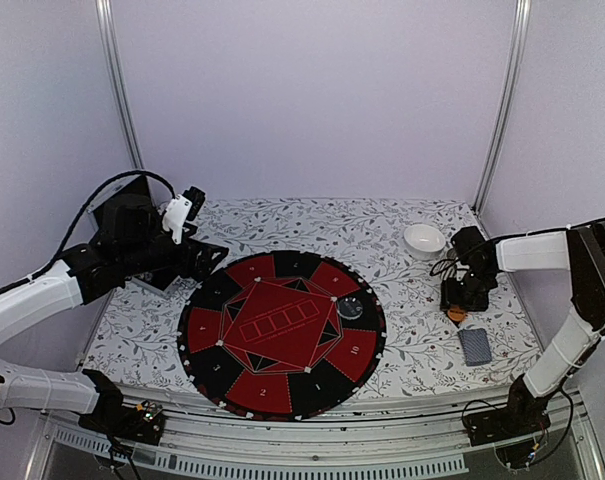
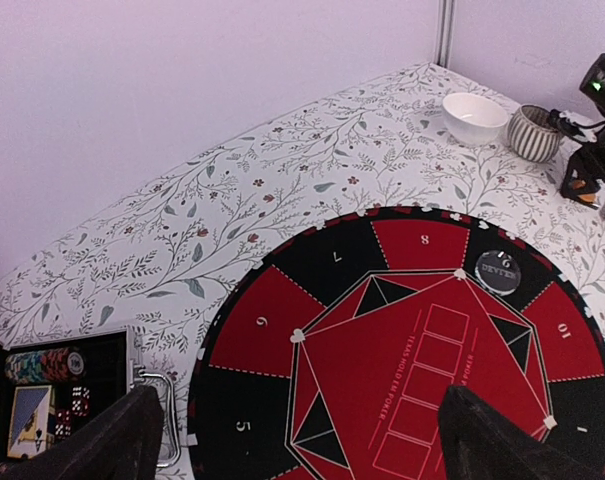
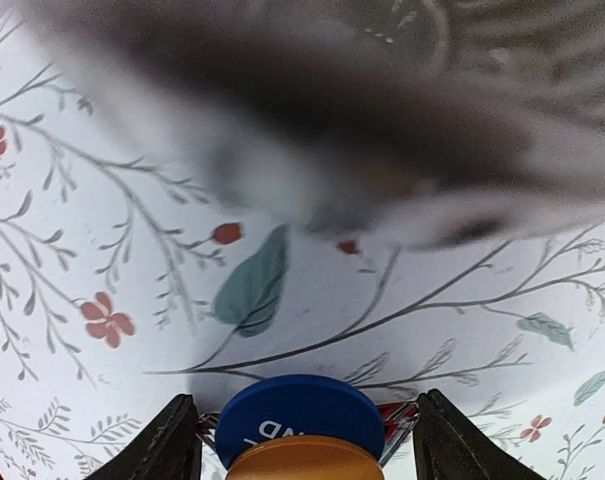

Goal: Distribute texas hold em gaming equipment
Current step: Move the big blind button to the center of the board.

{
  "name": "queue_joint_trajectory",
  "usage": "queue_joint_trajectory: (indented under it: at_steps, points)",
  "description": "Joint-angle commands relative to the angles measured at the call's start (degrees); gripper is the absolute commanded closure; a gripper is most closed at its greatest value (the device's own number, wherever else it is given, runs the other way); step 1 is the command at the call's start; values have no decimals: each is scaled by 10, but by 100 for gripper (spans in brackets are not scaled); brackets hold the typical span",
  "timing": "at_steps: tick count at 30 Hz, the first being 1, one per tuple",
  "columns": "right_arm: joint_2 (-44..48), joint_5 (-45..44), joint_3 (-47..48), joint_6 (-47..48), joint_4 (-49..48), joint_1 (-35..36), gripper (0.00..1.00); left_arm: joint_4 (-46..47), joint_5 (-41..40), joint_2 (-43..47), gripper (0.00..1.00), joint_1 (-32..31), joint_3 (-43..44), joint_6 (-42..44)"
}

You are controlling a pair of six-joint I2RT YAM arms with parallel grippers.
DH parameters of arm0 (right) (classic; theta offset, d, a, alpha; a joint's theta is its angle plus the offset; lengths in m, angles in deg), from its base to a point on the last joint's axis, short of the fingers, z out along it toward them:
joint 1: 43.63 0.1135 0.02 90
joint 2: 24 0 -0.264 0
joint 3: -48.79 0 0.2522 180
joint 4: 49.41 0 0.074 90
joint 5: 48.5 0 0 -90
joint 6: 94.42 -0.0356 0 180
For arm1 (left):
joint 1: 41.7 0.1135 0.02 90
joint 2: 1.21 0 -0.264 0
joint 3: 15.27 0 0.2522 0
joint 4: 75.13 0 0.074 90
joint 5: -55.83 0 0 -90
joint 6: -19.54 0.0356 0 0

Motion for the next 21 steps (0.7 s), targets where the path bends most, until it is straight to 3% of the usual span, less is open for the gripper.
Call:
queue_joint_trajectory:
  at_steps: [1, 11, 21]
  points:
    - [-20, 22, 11, -24, 25, 60, 53, 11, -2, 9, 2, -5, -6, 9]
    - [-96, 33, 89, -46, 78, 215, 49, 12, -1, 9, 2, -5, -7, 10]
    - [-132, 69, 128, -23, 99, 262, 39, 13, -1, 7, 2, -5, -8, 10]
